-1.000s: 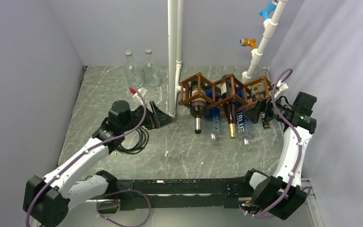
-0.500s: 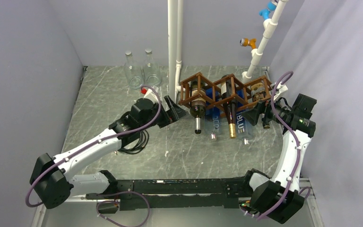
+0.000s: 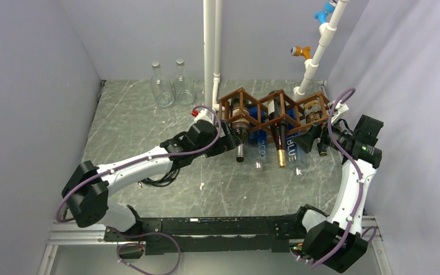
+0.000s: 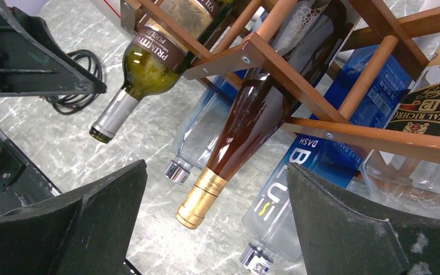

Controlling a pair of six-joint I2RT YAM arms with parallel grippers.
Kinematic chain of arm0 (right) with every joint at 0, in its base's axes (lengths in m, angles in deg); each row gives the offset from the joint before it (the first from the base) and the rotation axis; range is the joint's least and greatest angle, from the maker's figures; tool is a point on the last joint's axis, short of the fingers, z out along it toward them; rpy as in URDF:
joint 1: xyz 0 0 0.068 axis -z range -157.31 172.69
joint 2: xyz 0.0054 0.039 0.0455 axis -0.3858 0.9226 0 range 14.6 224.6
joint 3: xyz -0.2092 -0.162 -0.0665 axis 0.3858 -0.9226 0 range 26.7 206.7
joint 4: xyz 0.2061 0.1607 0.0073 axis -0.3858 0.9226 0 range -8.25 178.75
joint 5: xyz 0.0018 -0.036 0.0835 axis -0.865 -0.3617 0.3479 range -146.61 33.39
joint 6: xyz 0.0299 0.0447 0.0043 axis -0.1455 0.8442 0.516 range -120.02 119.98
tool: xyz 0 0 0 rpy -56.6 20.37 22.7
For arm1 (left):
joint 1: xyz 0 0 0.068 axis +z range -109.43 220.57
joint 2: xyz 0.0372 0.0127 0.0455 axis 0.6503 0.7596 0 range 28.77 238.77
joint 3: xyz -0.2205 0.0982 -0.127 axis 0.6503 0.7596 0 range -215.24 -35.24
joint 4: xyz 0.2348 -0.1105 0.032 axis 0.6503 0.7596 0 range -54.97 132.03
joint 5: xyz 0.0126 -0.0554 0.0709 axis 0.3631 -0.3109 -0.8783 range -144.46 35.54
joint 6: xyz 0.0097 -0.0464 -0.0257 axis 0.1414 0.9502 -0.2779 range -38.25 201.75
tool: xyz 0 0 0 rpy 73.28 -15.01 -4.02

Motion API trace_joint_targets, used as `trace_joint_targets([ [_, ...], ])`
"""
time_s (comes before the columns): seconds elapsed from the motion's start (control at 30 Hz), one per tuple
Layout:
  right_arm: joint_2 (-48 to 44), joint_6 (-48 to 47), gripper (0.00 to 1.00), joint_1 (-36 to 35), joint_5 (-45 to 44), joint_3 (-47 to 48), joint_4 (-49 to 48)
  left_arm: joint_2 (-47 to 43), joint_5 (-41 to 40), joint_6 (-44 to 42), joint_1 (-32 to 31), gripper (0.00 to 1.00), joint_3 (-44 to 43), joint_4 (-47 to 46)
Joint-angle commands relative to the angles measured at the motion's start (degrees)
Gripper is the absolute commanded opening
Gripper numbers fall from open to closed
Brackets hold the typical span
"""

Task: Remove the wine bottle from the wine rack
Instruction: Pick up the wine bottle from the wine rack.

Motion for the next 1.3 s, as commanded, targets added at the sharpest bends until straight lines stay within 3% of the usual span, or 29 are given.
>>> trace_joint_targets([
  [0.0,-0.96,0.2,0.94,-0.16,2.14,-0.27,-2.41,3.1,-2.92,-1.0,-1.77,0.99,-3.76,-2.37],
  [0.57,-0.96,0.11,0.94,-0.07,2.22,-0.73,-2.86,15.08,-6.55,-3.85,-3.98,0.99,-10.33,-4.51],
  [1.13,-0.9,0.03,0.94,-0.08,2.22,-1.02,-3.13,18.17,-10.61,-4.61,-5.46,0.82,-12.53,-3.72],
  [1.27,-1.01,0.02,0.94,-0.06,2.24,-1.08,-3.13,18.03,-12.14,-5.01,-5.91,0.72,-13.24,-2.28],
])
